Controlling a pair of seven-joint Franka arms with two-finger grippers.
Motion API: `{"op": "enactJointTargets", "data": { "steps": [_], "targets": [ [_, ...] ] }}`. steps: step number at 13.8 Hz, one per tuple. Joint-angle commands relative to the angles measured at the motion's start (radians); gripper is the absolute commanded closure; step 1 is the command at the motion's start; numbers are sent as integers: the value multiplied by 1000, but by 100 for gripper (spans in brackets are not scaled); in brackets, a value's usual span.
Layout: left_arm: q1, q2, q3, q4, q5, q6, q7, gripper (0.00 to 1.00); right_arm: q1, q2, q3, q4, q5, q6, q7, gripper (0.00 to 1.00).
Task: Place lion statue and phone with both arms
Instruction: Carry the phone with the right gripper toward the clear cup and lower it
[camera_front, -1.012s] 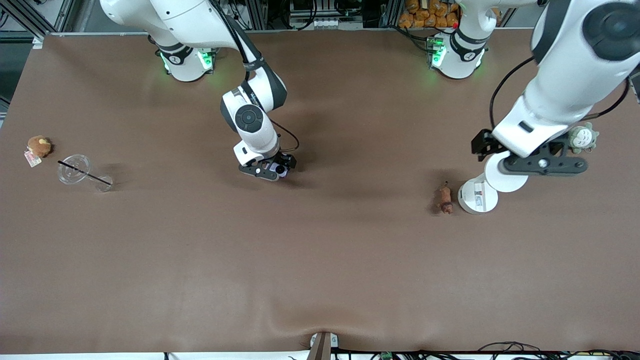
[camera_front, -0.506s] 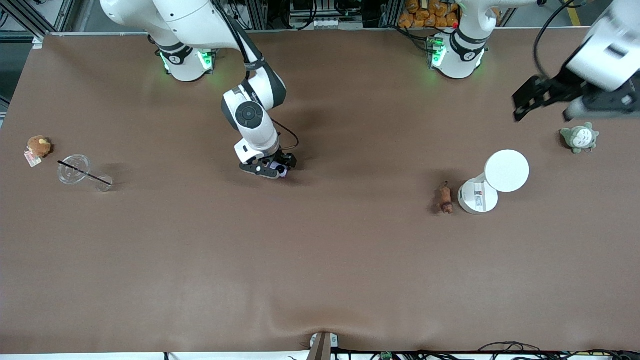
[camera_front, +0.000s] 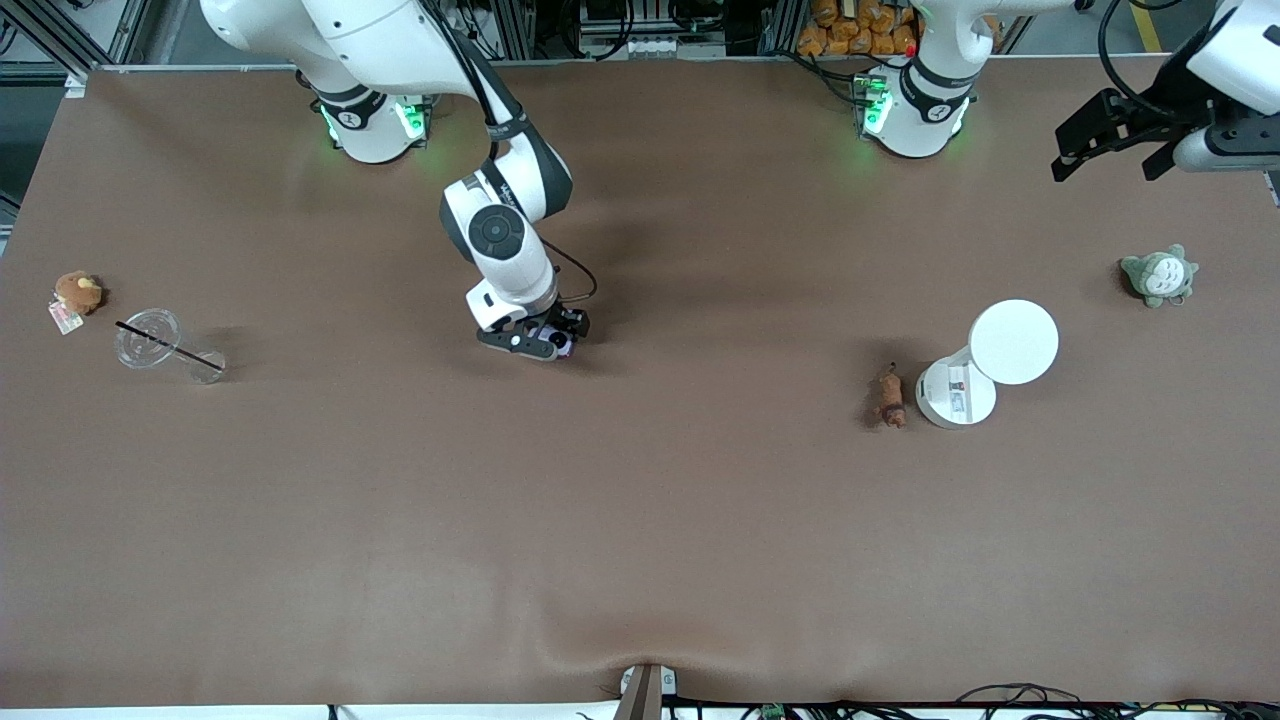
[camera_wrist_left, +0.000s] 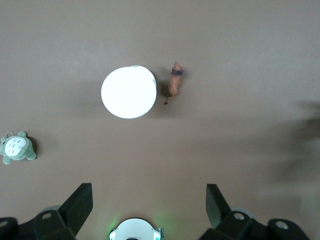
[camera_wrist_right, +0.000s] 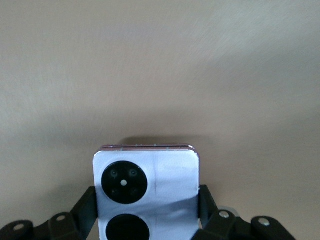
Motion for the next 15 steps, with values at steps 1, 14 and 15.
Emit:
{"op": "enactJointTargets", "data": {
  "steps": [1, 14, 15],
  "targets": [
    [-8, -35, 18, -54, 9, 59, 18, 0, -130, -130, -12, 101, -10, -285, -65, 100],
    [-9, 8, 7, -39, 53, 107, 21, 0, -873, -55, -17, 57, -40, -140, -928, 100],
    [-9, 8, 6, -39, 53, 107, 21, 0, -877, -52, -17, 51, -40, -145, -928, 100]
  ]
}}
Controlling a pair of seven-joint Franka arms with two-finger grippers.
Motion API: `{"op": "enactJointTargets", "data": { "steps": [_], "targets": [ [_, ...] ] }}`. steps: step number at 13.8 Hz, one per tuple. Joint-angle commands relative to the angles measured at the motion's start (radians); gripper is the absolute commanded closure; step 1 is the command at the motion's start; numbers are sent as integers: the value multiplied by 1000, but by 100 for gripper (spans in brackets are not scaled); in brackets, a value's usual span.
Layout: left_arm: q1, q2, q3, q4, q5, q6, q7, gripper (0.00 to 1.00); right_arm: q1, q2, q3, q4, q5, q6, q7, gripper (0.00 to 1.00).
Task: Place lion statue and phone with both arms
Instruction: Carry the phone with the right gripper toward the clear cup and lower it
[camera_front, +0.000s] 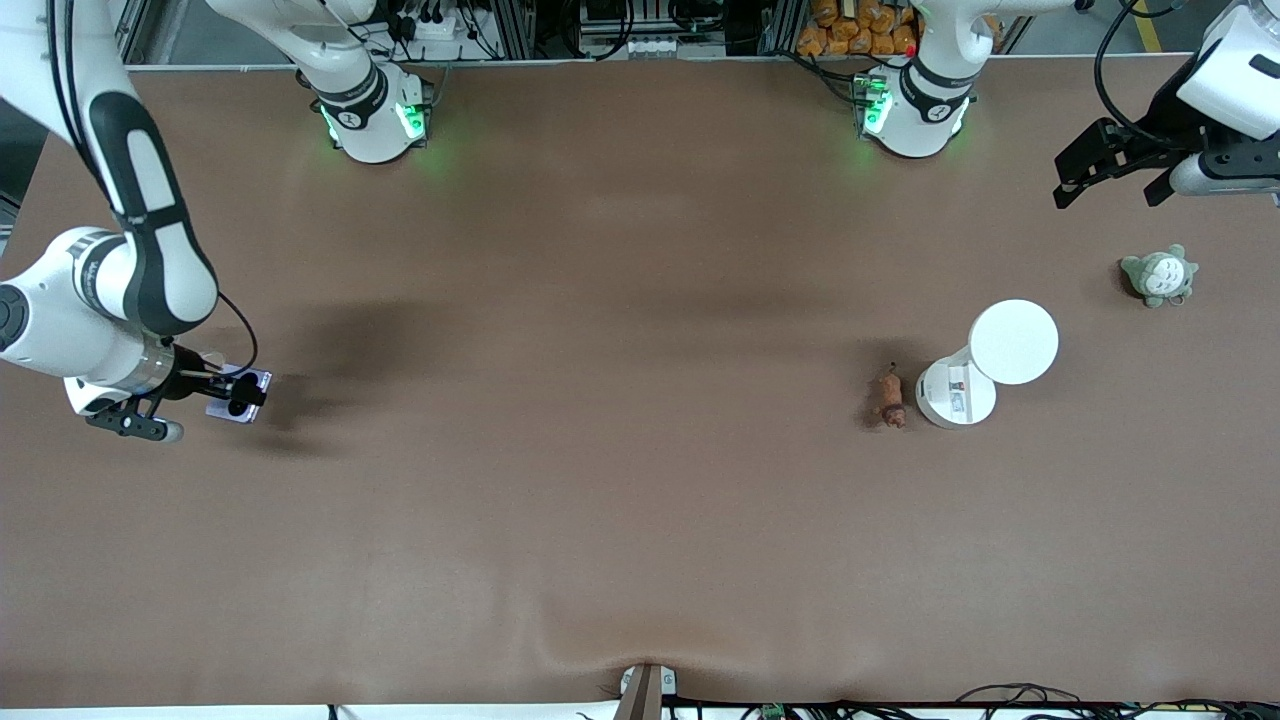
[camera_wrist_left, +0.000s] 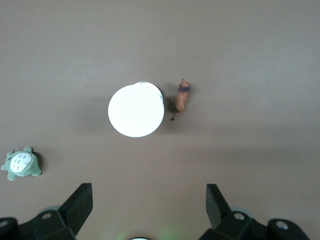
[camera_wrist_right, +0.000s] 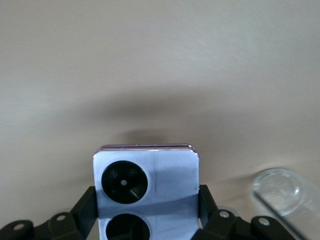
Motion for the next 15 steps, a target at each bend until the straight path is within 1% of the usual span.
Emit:
{"op": "enactJointTargets", "data": {
  "steps": [1, 3, 4, 6, 7, 12, 13, 14, 15],
  "targets": [
    [-6, 7, -2, 13, 20, -1, 14, 0, -17, -4, 26, -33, -16, 11, 0, 100],
    [-7, 7, -3, 12, 20, -1, 14, 0, -18, -14, 24, -67, -18, 23, 12, 100],
    [-7, 7, -3, 12, 20, -3, 14, 0, -22, -15, 24, -97, -18, 52, 12, 100],
    [-7, 7, -3, 10, 20, -7, 14, 0, -19, -41, 24, -191, -18, 155, 11, 100],
    [-7, 7, -3, 10, 20, -7, 14, 0, -18, -52, 24, -209, -18, 163, 11, 100],
    [-6, 7, -3, 12, 18, -9, 14, 0, -22, -52, 24, -233, -18, 174, 8, 100],
    [-4, 7, -3, 13, 18, -9, 15, 0, -22, -52, 24, -236, -18, 174, 8, 63],
    [-3, 9, -3, 13, 18, -9, 15, 0, -22, -52, 24, -236, -18, 171, 14, 1],
    [-1, 13, -3, 16, 17, -7, 15, 0, -22, -50, 24, -234, -18, 165, 12, 0]
  ]
}}
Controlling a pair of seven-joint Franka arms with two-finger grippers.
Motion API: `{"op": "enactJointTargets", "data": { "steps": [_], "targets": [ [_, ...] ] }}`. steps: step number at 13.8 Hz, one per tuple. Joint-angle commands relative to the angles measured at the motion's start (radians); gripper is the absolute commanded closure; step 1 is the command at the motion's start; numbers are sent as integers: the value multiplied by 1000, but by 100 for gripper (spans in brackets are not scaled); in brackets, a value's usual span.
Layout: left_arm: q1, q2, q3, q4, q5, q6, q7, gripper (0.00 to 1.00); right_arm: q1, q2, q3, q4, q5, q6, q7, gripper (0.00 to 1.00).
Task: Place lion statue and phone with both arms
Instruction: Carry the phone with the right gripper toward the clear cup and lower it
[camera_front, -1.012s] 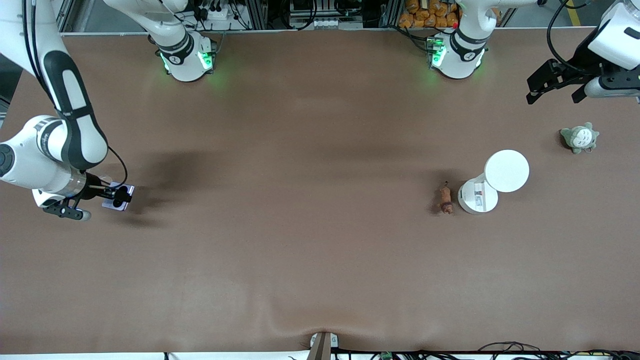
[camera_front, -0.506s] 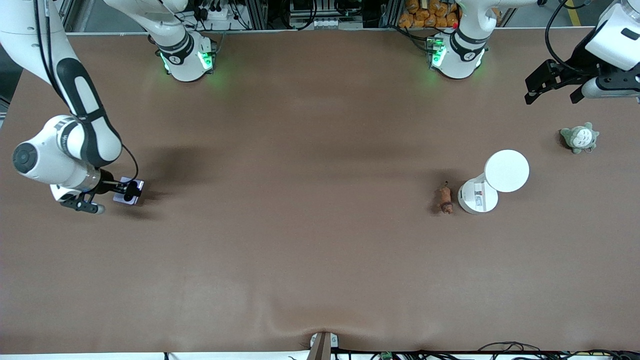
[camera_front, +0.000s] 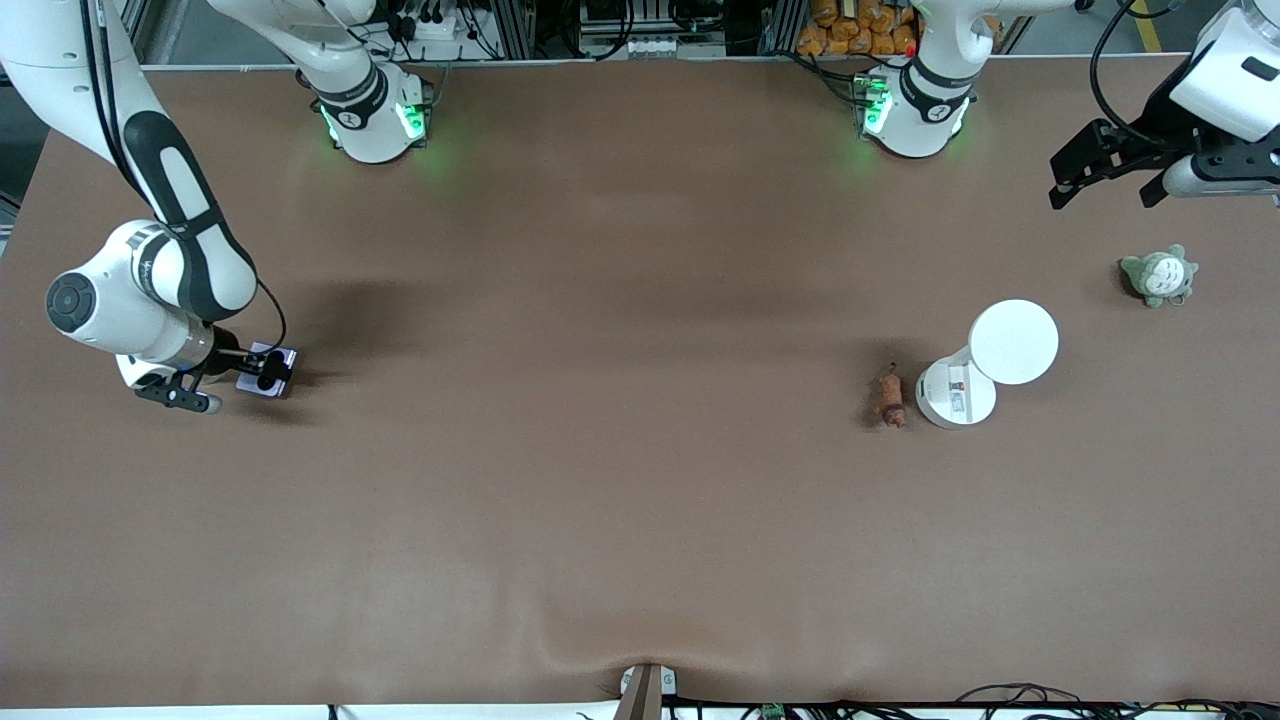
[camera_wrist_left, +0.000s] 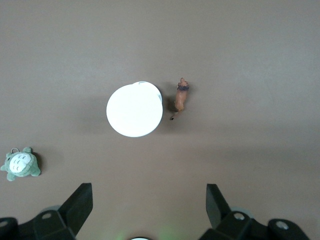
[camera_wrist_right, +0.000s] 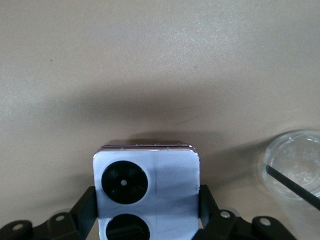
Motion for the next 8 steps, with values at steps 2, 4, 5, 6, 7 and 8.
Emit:
{"op": "enactJointTargets", "data": {
  "steps": [2, 4, 5, 6, 7, 8],
  "targets": [
    [2, 14, 0, 18, 14, -7, 15, 0, -12, -45, 12, -31, -17, -10, 15, 0],
    [3, 15, 0, 18, 11, -9, 15, 0, -9, -45, 13, 9, -17, -55, 16, 0],
    [3, 15, 0, 18, 11, -9, 15, 0, -9, -44, 13, 61, -17, -99, 18, 0],
    [3, 15, 1, 18, 11, -9, 15, 0, -8, -39, 15, 145, -17, -172, 18, 0],
    [3, 15, 1, 18, 11, -9, 15, 0, -5, -37, 15, 252, -17, -287, 19, 0],
    [5, 14, 3, 18, 11, -9, 15, 0, -8, -30, 16, 385, -16, -436, 18, 0]
  ]
}}
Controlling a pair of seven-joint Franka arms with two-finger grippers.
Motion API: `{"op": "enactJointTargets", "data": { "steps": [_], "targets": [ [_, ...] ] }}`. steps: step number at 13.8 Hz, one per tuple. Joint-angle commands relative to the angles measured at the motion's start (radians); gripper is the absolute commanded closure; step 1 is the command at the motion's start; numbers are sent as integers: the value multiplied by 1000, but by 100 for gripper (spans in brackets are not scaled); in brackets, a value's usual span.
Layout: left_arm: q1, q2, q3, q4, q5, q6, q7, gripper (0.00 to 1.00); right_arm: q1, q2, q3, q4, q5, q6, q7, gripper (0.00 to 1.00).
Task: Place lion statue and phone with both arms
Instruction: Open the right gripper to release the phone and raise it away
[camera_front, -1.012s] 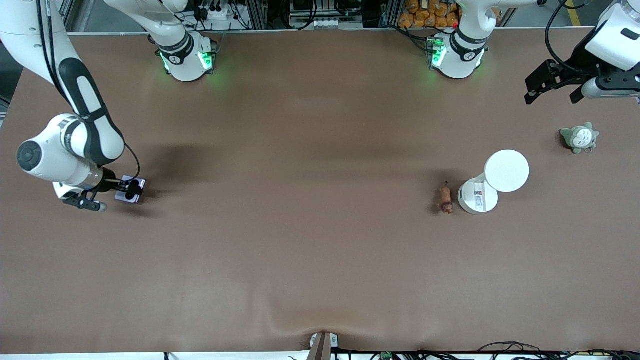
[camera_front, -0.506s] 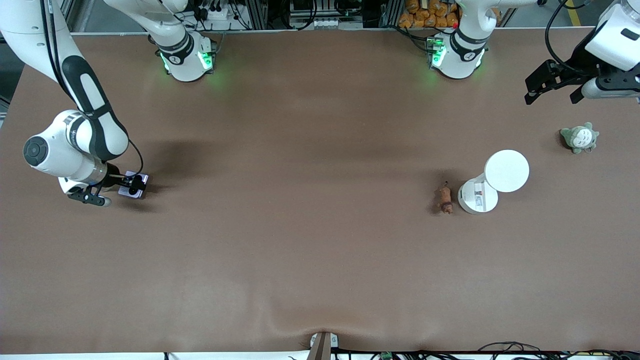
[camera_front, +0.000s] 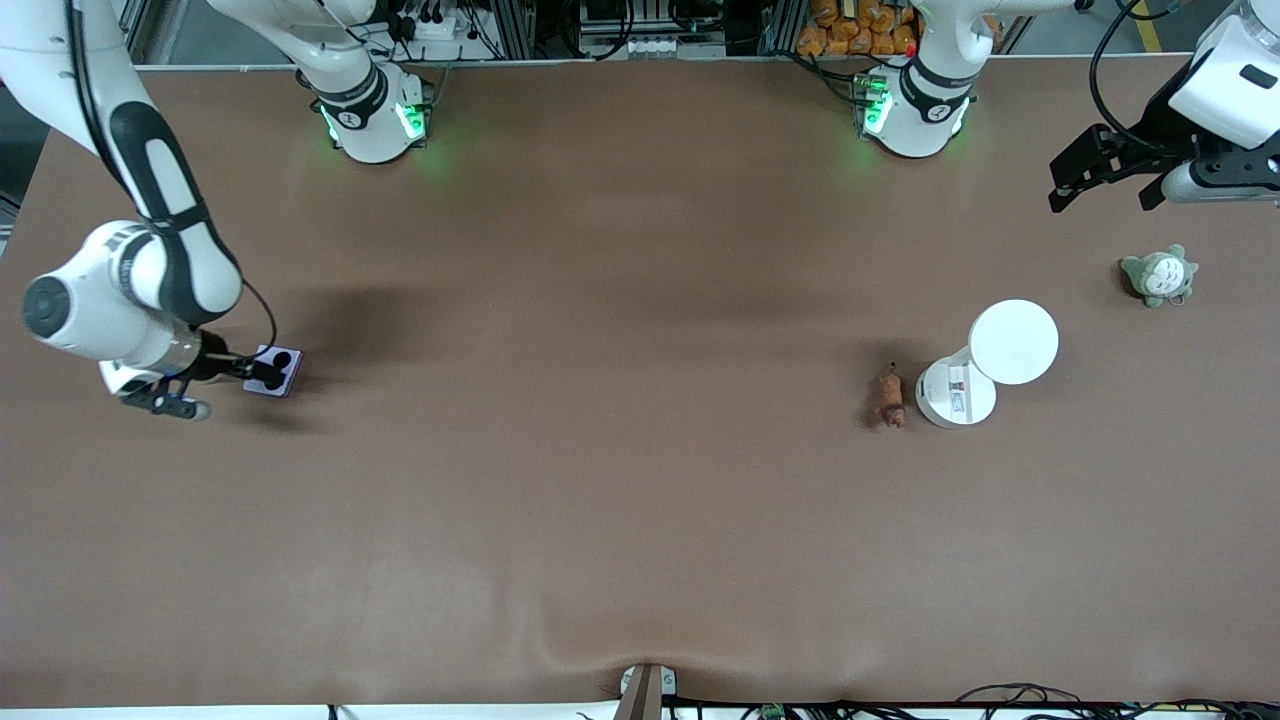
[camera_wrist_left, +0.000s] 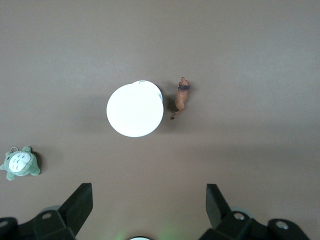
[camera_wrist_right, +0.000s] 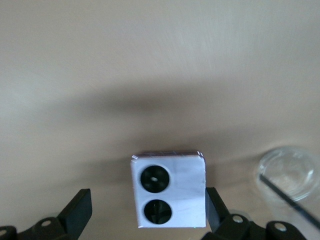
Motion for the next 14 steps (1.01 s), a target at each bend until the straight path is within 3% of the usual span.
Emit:
{"op": "enactJointTargets", "data": {
  "steps": [1, 4, 7, 9, 14],
  "targets": [
    [3, 6, 3, 18, 9, -9, 15, 0, -8, 15, 9, 339, -15, -353, 19, 0],
    [3, 5, 3, 18, 9, -10, 15, 0, 25, 17, 12, 612, -23, -521, 9, 0],
    [3, 1, 3, 18, 9, -15, 15, 0, 80, 14, 12, 820, -95, -702, 15, 0],
    [2, 6, 3, 27, 11, -16, 14, 0, 94, -9, 9, 854, -100, -805, 21, 0],
    [3, 6, 4, 41, 11, -16, 12, 0, 94, -198, 11, 852, -106, -938, 21, 0]
  ]
}}
